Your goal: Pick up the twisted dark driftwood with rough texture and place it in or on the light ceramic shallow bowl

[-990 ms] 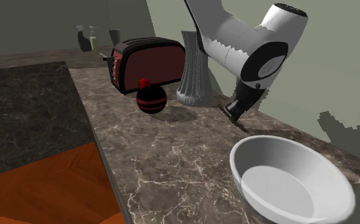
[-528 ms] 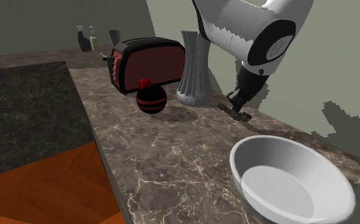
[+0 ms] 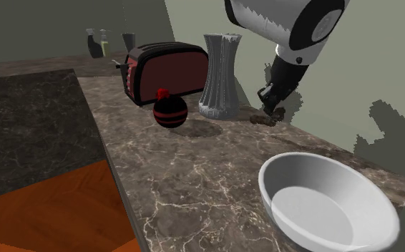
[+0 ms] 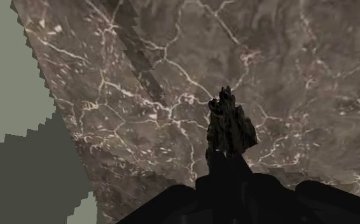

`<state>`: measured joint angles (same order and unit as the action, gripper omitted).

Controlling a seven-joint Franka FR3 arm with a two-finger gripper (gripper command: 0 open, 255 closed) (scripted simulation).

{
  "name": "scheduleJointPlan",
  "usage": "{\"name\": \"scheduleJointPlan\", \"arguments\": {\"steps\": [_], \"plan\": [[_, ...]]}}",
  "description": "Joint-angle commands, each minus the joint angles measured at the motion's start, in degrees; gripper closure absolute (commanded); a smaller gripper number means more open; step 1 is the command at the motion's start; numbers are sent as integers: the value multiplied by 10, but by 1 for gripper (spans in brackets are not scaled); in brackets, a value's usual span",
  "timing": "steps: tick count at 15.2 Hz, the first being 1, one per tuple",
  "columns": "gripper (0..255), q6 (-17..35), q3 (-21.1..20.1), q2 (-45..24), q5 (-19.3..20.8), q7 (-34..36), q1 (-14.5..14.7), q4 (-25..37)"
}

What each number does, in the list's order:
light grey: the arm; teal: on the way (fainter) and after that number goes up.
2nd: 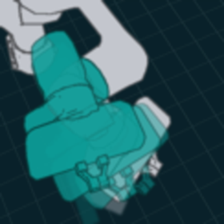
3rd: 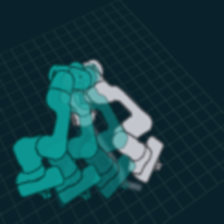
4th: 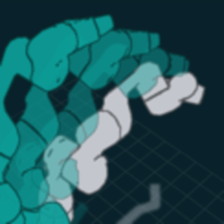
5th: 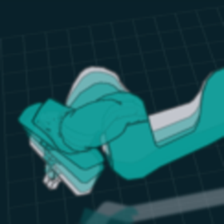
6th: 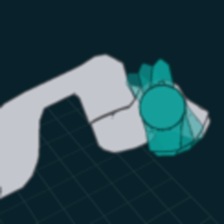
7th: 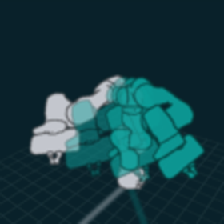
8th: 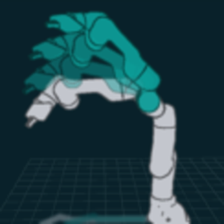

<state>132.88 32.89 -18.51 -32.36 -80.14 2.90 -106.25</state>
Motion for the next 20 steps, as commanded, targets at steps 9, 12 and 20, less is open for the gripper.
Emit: {"name": "scheduleJointPlan", "arguments": {"steps": [9, 12, 20], "plan": [[255, -38, 18, 45, 42, 27, 10, 4], [255, -18, 33, 104, 70, 16, 15, -67], [255, 13, 61, 261, 172, 7, -9, -223]]}}
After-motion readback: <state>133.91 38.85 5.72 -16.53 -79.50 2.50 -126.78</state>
